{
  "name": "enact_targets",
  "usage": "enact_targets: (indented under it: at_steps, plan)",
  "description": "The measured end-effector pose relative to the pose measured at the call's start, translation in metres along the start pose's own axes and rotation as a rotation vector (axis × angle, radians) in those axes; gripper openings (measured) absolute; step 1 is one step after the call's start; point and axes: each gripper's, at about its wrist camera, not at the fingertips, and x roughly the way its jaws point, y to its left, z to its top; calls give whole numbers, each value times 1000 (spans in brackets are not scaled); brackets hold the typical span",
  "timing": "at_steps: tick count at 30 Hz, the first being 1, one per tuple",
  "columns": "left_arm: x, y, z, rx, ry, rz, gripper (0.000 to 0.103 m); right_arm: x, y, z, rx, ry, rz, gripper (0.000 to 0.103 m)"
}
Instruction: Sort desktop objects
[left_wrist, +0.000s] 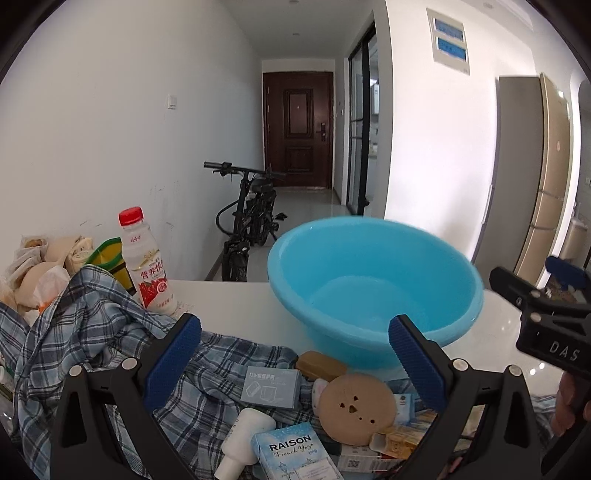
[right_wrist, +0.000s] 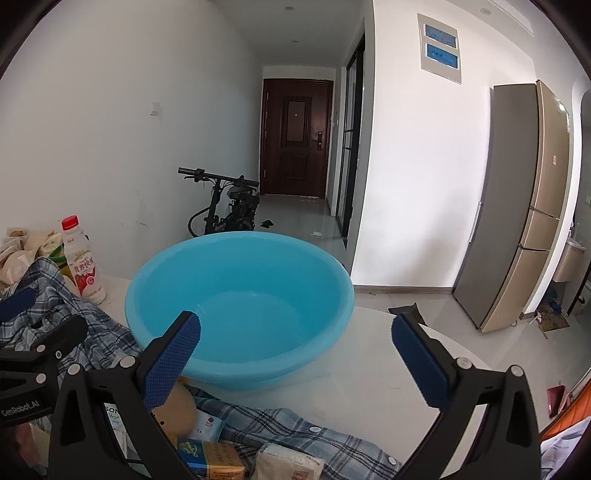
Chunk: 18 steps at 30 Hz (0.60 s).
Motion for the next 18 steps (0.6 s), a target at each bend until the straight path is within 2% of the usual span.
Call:
enact_targets:
  at_steps: [3,5,9,12,18]
  plan:
    - [17,-5,-5,13,42,-21,103,16,0,-2,-4,34,0,103]
    - [28,-8,-8,16,72,-9,103,23,-1,-4,7,49,6,103]
    - [43,-10,-14,-6,77,17,103,29,-4,-10,24,56,16,103]
    - [58,-12,-24,-39,143,-4,103,34,-6,-13,24,65,5,103]
    - [64,-20,-33,-27,149,-9,103,39,-12,-15,44,80,1,103]
